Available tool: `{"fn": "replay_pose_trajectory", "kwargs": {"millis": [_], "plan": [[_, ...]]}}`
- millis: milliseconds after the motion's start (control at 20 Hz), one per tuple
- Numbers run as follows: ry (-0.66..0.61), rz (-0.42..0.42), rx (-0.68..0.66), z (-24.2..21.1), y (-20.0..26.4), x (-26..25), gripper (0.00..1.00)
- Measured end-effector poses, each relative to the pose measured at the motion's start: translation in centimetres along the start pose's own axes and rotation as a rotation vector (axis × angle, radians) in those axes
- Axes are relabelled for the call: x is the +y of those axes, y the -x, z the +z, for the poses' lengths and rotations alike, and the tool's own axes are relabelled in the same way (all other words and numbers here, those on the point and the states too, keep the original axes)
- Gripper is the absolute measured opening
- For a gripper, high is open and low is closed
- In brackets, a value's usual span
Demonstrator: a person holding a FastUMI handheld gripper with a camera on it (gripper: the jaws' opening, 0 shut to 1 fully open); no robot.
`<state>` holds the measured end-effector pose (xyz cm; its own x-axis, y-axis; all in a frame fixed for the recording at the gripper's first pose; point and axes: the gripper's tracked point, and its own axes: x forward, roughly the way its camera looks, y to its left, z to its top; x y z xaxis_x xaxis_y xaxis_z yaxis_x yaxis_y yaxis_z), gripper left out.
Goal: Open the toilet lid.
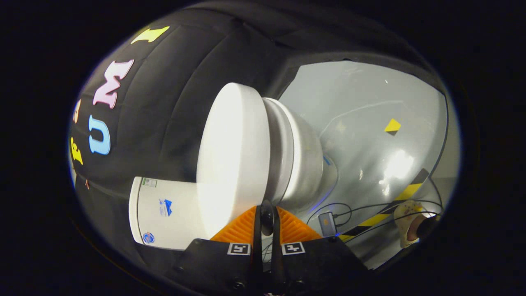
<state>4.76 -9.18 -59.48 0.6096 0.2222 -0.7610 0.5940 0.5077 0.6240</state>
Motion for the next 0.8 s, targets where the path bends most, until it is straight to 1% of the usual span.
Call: {"fn": "replay_pose_trajectory", "kwargs": {"millis": [200, 300, 500, 650, 800], "plan": [[0.186, -0.068, -0.069, 0.8, 1.7, 2.9, 0.13], [0.256, -0.084, -0.097, 1.0, 2.9, 4.9, 0.13], [0.435, -0.148, -0.163, 0.5, 4.6, 8.2, 0.13], [0.534, -0.151, -0.223, -0.2, 6.2, 11.8, 0.13], [0.605, -0.166, -0.266, -0.9, 7.2, 14.1, 0.13]]}}
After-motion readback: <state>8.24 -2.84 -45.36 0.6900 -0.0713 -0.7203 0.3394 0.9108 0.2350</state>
